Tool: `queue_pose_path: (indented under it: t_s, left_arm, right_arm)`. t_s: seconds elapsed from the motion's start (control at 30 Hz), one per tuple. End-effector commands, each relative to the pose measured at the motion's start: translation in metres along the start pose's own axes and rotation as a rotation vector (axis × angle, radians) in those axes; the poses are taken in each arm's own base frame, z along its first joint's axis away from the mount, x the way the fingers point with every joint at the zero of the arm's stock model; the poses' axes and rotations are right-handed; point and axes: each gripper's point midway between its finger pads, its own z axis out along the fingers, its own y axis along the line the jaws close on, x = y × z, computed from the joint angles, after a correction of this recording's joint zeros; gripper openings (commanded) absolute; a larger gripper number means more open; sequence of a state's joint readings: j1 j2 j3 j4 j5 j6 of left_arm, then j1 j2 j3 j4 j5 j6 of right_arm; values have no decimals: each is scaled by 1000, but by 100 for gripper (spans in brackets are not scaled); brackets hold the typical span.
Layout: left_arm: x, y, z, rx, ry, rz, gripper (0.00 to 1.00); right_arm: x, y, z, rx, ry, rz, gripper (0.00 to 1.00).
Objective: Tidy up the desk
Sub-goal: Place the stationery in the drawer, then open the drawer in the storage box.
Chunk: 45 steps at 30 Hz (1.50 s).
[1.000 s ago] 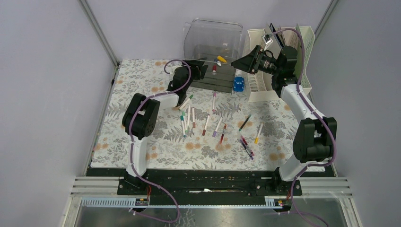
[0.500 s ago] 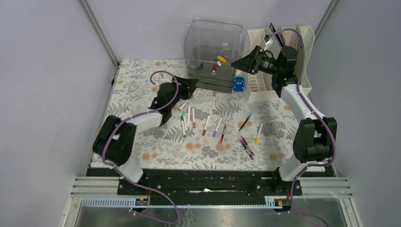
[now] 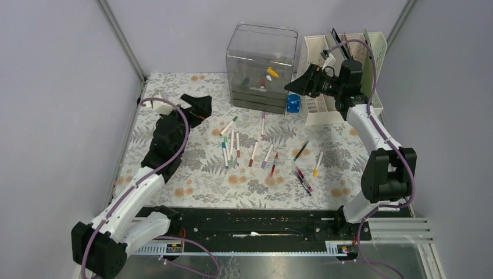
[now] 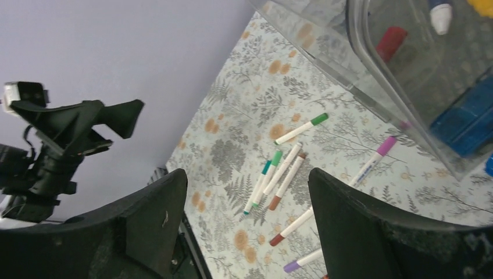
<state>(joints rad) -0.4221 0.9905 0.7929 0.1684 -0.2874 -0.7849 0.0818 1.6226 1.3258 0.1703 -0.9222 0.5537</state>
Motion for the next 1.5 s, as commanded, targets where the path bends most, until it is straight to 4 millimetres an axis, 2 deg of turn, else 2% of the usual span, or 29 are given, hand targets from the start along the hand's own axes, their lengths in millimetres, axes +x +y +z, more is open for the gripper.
queue_pose_path:
  t_s: [0.0, 0.07, 0.2, 0.37, 0.5, 0.6, 0.67, 0.73, 0.9, 1.07, 1.1, 1.3, 1.47]
  left_arm:
    - [-10, 11, -16, 54, -80, 57, 99]
    - [-7, -7, -22, 201, -77, 25, 99]
    - [10, -19, -18, 308, -17, -98, 99]
    - [43, -23, -2, 339, 114, -196, 99]
    - [66, -17, 13, 330, 185, -274, 98]
    - [93, -11, 28, 328, 260, -354, 96]
    - [106, -15, 36, 370, 299, -389, 91]
    - [119, -21, 47, 398, 331, -411, 87]
    - [158, -21, 83, 365, 376, -409, 85]
    - [186, -9, 126, 301, 374, -448, 80]
    - [196, 0, 135, 273, 376, -455, 78]
    - [206, 11, 172, 241, 321, -464, 66]
    - [209, 7, 192, 260, 295, -475, 56]
  right_arm:
    - [1, -5, -12, 80, -10, -97, 84]
    - [8, -9, -14, 93, 1, -102, 84]
    - [16, -9, -21, 98, 22, -130, 84]
    - [30, -13, -35, 101, 53, -153, 85]
    - [39, -17, -47, 89, 62, -158, 85]
    - [46, -18, -51, 82, 71, -160, 85]
    - [44, -24, -59, 97, 58, -158, 85]
    - [45, -24, -60, 96, 58, -161, 85]
    - [46, -25, -61, 88, 61, -163, 85]
    - [46, -26, -61, 85, 63, -160, 85]
    - [46, -27, -61, 85, 63, -160, 85]
    - [44, -28, -62, 82, 62, -156, 85]
    - [45, -32, -60, 79, 69, -144, 85]
